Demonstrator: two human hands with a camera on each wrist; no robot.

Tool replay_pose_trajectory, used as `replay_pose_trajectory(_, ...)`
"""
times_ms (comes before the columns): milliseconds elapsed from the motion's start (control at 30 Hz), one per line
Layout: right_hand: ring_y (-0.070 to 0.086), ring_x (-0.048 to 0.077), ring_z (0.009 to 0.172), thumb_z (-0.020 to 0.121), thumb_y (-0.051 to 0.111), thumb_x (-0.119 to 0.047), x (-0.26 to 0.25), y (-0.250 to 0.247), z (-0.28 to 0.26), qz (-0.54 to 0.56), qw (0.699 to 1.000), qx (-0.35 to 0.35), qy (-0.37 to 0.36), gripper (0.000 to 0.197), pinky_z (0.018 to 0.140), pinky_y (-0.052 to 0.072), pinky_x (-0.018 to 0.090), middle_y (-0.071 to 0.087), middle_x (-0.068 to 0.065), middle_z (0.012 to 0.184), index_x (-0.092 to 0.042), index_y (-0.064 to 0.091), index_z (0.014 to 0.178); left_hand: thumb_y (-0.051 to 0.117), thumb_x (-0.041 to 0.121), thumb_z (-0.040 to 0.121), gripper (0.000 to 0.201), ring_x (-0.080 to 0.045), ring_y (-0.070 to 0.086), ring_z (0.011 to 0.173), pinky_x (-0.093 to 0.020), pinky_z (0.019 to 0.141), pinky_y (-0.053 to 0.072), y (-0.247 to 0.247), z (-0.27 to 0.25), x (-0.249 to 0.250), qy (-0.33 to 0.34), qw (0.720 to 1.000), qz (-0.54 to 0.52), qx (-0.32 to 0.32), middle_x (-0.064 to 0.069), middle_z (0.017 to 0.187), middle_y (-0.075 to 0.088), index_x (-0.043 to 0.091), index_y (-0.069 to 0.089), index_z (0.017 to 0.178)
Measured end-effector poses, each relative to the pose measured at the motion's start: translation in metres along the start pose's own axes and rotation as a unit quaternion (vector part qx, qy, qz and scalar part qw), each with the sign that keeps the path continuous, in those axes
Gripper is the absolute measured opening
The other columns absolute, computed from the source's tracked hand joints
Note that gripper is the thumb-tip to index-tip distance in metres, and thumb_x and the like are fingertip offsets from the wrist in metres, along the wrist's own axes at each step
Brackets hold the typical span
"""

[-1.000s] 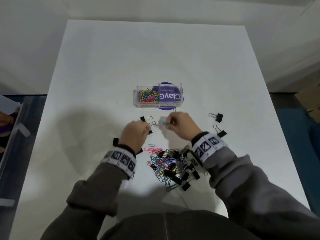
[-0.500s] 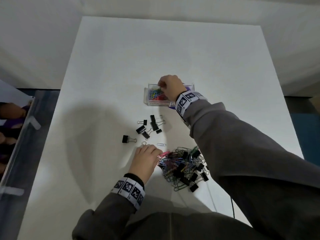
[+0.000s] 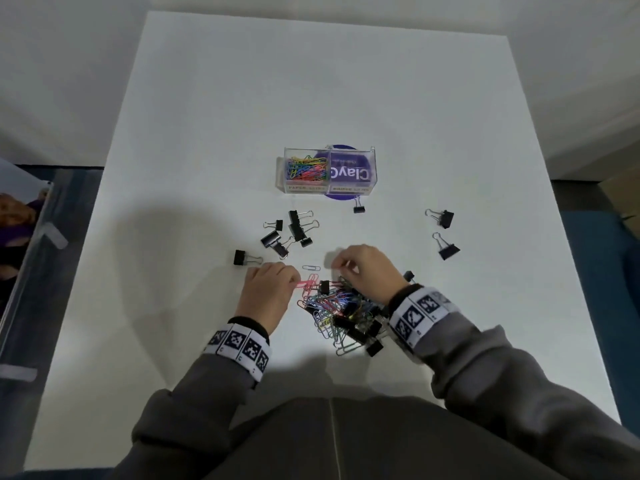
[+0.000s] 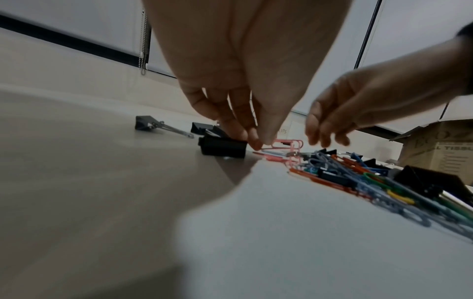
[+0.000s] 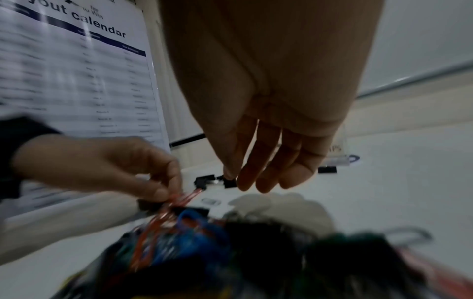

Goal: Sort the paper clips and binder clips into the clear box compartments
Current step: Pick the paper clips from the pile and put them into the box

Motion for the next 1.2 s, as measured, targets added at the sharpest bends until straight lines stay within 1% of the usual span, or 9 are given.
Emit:
replay_pose_trajectory(67, 0.058, 0.023, 0.095, 0.087, 0.060, -0.015, -0.003, 0.013, -0.012, -0.012, 1.000, 0.002, -0.016, 0.014, 0.085, 0.041, 0.025, 0.068, 0.007, 0.102, -0.010, 0.068, 0.096, 0.050, 0.026, 0.091, 0.013, -0.024, 0.054, 0.098, -0.032, 0.084, 0.025, 0.000, -0.002, 0.000, -0.011, 1.000, 0.020, 0.003, 0.003, 0.095, 0.064, 0.019, 0.061, 0.096)
replay_pose_trajectory(233, 0.046, 0.027, 0.109, 0.080, 0.065, -0.036, -0.005, 0.038, -0.014, -0.112, 0.994, 0.003, -0.010, 0.039, 0.095, 0.039, 0.040, 0.059, 0.005, 0.115, -0.018, 0.061, 0.114, 0.055, 0.043, 0.085, 0.031, -0.023, 0.053, 0.103, -0.036, 0.088, 0.027, 0.006, 0.000, 0.009, -0.030, 0.998, 0.053, -0.003, 0.003, 0.103, 0.064, 0.021, 0.060, 0.106)
replay_pose_trajectory(500, 0.050, 0.026, 0.098, 0.074, 0.071, -0.029, 0.022, -0.001, -0.021, -0.065, 0.994, 0.081, 0.046, 0.025, 0.085, 0.041, 0.038, 0.062, 0.006, 0.100, -0.014, 0.063, 0.092, 0.051, 0.039, 0.089, 0.021, -0.021, 0.049, 0.100, -0.031, 0.082, 0.019, 0.012, 0.003, 0.006, -0.039, 0.998, 0.051, -0.012, 0.003, 0.097, 0.060, 0.022, 0.062, 0.093)
replay_pose_trajectory(700, 0.050, 0.032, 0.105, 0.078, 0.065, -0.016, 0.068, -0.042, -0.018, -0.080, 0.980, 0.129, 0.127, 0.028, 0.088, 0.045, 0.042, 0.059, 0.012, 0.113, -0.010, 0.063, 0.105, 0.050, 0.029, 0.091, 0.013, -0.022, 0.052, 0.095, -0.032, 0.080, 0.020, 0.000, 0.004, 0.001, -0.038, 0.999, 0.016, 0.014, 0.005, 0.092, 0.067, 0.022, 0.060, 0.095)
replay_pose_trajectory(833, 0.052, 0.033, 0.099, 0.084, 0.057, -0.011, 0.054, -0.042, -0.017, -0.120, 0.975, 0.171, 0.079, 0.024, 0.084, 0.044, 0.042, 0.063, 0.012, 0.109, -0.009, 0.065, 0.106, 0.048, 0.019, 0.091, 0.010, -0.023, 0.054, 0.086, -0.033, 0.081, 0.027, -0.003, 0.010, 0.000, -0.035, 0.998, -0.038, 0.037, 0.001, 0.084, 0.067, 0.017, 0.057, 0.094)
replay_pose_trajectory(933, 0.057, 0.029, 0.090, 0.089, 0.052, -0.017, 0.027, -0.014, -0.011, -0.147, 0.982, 0.122, 0.014, 0.019, 0.082, 0.046, 0.042, 0.068, 0.009, 0.098, -0.010, 0.067, 0.097, 0.039, 0.018, 0.086, 0.017, -0.028, 0.053, 0.076, -0.038, 0.079, 0.038, -0.007, 0.019, -0.001, -0.027, 0.996, -0.071, 0.053, -0.008, 0.080, 0.064, 0.010, 0.052, 0.092)
replay_pose_trajectory(1000, 0.056, 0.030, 0.099, 0.089, 0.053, -0.022, 0.013, 0.006, -0.006, -0.143, 0.987, 0.065, -0.019, 0.023, 0.086, 0.045, 0.043, 0.065, 0.008, 0.108, -0.013, 0.064, 0.106, 0.031, 0.023, 0.077, 0.033, -0.030, 0.053, 0.079, -0.040, 0.078, 0.042, -0.006, 0.024, 0.003, -0.010, 0.997, -0.070, 0.031, -0.010, 0.085, 0.062, 0.008, 0.053, 0.097)
replay_pose_trajectory(1100, 0.047, 0.028, 0.113, 0.086, 0.058, -0.032, 0.002, 0.025, -0.002, -0.152, 0.988, 0.001, -0.032, 0.038, 0.095, 0.038, 0.042, 0.054, 0.005, 0.126, -0.018, 0.055, 0.121, 0.044, 0.031, 0.070, 0.045, -0.029, 0.051, 0.097, -0.040, 0.087, 0.038, 0.003, 0.028, 0.006, 0.012, 0.999, -0.012, -0.044, -0.002, 0.104, 0.064, 0.013, 0.053, 0.110)
replay_pose_trajectory(1200, 0.046, 0.027, 0.114, 0.086, 0.057, -0.029, -0.004, 0.033, -0.001, -0.210, 0.977, -0.019, -0.040, 0.038, 0.094, 0.034, 0.039, 0.052, 0.005, 0.123, -0.020, 0.054, 0.123, 0.063, 0.041, 0.076, 0.050, -0.026, 0.047, 0.108, -0.038, 0.093, 0.033, 0.010, 0.029, 0.009, 0.053, 0.992, 0.071, -0.088, 0.003, 0.113, 0.062, 0.021, 0.050, 0.120)
Point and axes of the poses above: each hand's wrist, its own z-axis towards the middle knuckle, its own y-axis out of the palm, x = y × z, the point moved 8 cm from there along z, towards the middle knuckle
